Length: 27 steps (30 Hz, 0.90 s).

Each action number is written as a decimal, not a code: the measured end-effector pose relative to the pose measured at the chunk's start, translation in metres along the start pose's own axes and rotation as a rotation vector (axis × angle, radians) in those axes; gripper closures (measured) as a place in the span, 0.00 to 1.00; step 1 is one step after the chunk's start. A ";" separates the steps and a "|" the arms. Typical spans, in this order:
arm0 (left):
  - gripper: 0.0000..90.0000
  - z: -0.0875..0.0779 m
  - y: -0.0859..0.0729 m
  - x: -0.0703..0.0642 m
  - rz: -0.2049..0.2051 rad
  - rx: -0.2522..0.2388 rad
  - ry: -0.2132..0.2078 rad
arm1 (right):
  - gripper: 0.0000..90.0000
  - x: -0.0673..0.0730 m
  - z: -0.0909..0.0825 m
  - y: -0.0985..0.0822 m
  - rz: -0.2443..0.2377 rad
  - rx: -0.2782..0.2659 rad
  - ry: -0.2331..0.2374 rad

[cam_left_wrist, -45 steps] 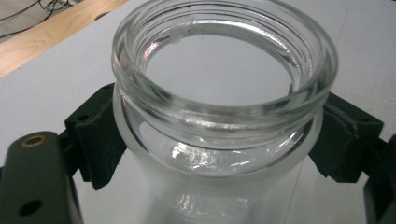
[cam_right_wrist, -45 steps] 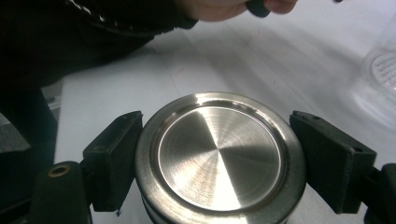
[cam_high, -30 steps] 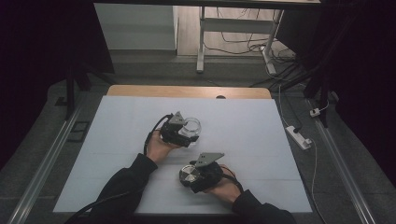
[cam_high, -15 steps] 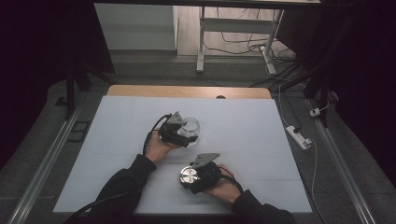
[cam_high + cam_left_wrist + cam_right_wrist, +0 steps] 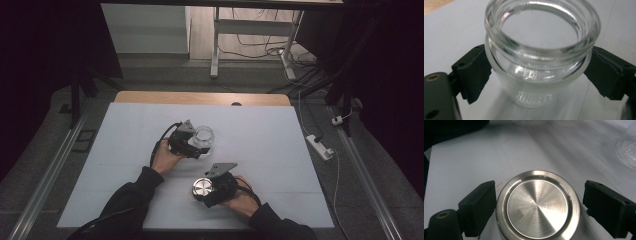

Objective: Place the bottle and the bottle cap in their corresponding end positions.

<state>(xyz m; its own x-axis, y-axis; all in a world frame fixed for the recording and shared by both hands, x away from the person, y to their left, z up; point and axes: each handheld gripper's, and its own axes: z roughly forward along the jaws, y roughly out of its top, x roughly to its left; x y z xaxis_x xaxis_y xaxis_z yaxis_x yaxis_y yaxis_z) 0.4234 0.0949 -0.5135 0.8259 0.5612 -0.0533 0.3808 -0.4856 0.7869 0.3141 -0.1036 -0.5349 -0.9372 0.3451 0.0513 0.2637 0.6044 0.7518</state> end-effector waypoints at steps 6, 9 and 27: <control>0.09 0.001 -0.002 -0.002 -0.004 0.027 0.002 | 0.12 -0.001 -0.003 0.002 0.010 -0.014 -0.003; 0.07 0.001 -0.003 -0.003 -0.005 0.041 -0.002 | 0.11 -0.001 -0.005 0.002 0.015 -0.019 -0.006; 0.00 -0.017 -0.014 -0.013 -0.026 0.076 -0.024 | 0.06 -0.007 -0.021 0.005 0.046 -0.047 -0.022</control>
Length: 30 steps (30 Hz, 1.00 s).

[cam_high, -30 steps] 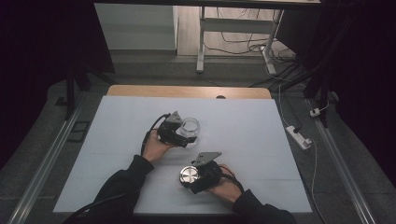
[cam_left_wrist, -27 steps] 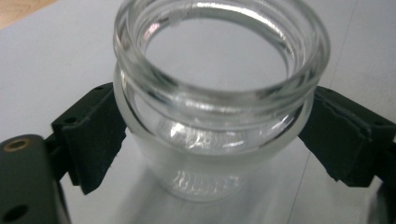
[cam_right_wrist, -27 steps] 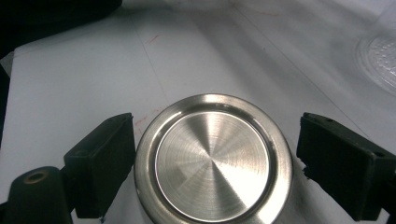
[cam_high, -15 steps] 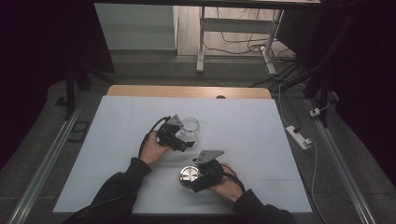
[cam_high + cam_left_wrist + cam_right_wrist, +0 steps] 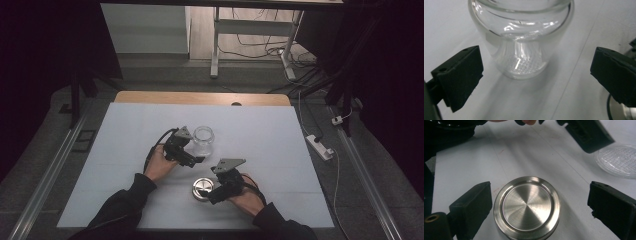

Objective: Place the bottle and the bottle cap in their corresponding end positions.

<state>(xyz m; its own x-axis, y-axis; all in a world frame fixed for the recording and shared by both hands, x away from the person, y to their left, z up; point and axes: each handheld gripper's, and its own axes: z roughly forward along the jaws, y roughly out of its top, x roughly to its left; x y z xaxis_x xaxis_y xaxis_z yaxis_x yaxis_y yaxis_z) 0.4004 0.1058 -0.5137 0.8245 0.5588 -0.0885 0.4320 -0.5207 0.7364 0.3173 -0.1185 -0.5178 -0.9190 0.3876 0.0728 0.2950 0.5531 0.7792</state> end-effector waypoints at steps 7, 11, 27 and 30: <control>0.00 -0.011 -0.008 -0.009 -0.015 -0.001 -0.015 | 0.03 -0.003 -0.006 0.000 0.022 -0.009 -0.005; 0.00 -0.018 -0.013 -0.015 -0.017 0.000 -0.023 | 0.02 -0.004 -0.010 -0.001 0.032 -0.011 -0.010; 0.00 -0.046 -0.032 -0.038 -0.016 -0.014 -0.034 | 0.00 -0.011 -0.023 -0.006 0.054 -0.010 -0.076; 0.00 -0.051 -0.036 -0.040 -0.016 -0.014 -0.035 | 0.00 -0.013 -0.027 -0.007 0.065 -0.013 -0.087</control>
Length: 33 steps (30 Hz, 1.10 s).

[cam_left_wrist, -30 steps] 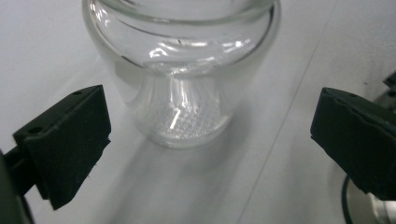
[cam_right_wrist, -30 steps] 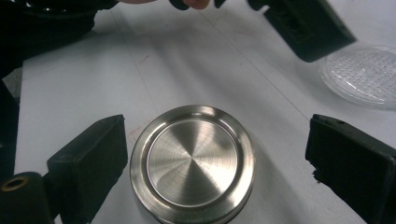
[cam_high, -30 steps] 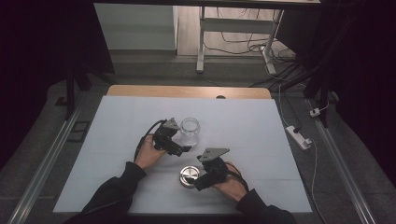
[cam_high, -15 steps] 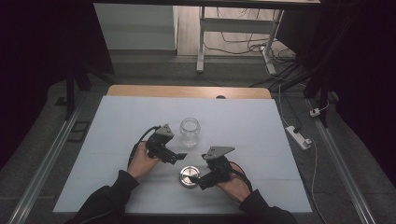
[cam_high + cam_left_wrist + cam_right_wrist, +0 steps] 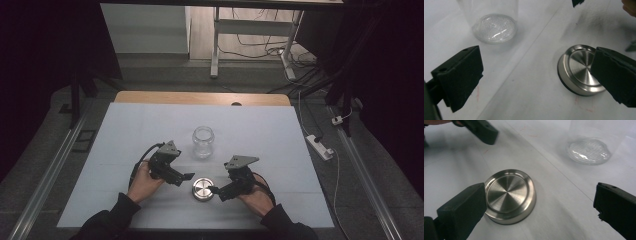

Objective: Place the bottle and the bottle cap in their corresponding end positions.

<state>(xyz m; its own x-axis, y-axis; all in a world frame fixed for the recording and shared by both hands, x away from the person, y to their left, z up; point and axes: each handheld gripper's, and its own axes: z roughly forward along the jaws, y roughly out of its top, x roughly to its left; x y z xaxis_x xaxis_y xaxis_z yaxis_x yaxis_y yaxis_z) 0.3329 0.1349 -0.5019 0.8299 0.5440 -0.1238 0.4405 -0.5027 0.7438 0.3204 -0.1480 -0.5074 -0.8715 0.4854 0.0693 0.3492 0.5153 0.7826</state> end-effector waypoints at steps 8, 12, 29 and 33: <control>0.00 -0.013 -0.013 -0.008 -0.020 0.003 0.006 | 0.00 -0.005 -0.010 -0.002 0.025 -0.009 -0.007; 0.00 -0.018 -0.019 -0.013 -0.026 0.010 0.010 | 0.00 -0.006 -0.013 -0.004 0.023 0.002 -0.012; 0.00 -0.049 -0.050 -0.026 -0.067 0.008 0.042 | 0.00 -0.009 -0.043 -0.021 0.047 -0.002 -0.057; 0.00 -0.056 -0.058 -0.028 -0.087 0.005 0.052 | 0.00 -0.011 -0.053 -0.026 0.058 -0.007 -0.080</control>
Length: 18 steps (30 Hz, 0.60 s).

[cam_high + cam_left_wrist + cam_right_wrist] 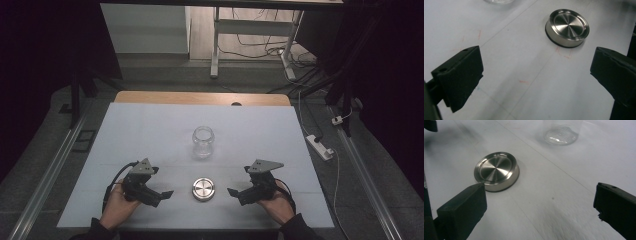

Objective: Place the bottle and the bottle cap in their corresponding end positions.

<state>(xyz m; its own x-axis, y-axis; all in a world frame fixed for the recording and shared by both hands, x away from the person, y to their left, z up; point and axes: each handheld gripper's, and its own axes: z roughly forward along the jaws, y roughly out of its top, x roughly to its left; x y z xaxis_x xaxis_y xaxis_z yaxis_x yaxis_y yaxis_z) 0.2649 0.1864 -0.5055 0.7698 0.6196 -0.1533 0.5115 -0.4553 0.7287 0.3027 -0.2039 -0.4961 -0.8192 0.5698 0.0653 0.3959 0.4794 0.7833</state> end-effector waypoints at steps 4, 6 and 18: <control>0.00 -0.007 -0.008 0.000 -0.017 0.000 0.013 | 0.00 -0.004 -0.009 -0.006 0.014 0.001 -0.020; 0.00 -0.010 -0.012 0.000 -0.025 -0.001 0.022 | 0.00 -0.005 -0.013 -0.009 0.024 0.001 -0.029; 0.00 -0.033 -0.038 0.002 -0.088 -0.017 0.065 | 0.00 -0.012 -0.035 -0.025 0.062 -0.007 -0.072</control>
<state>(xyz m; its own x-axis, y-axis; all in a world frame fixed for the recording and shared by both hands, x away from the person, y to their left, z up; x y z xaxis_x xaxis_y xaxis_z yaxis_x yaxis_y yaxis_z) 0.2347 0.2258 -0.5112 0.6958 0.6969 -0.1739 0.5691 -0.3872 0.7254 0.2879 -0.2462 -0.4949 -0.7611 0.6450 0.0689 0.4418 0.4376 0.7832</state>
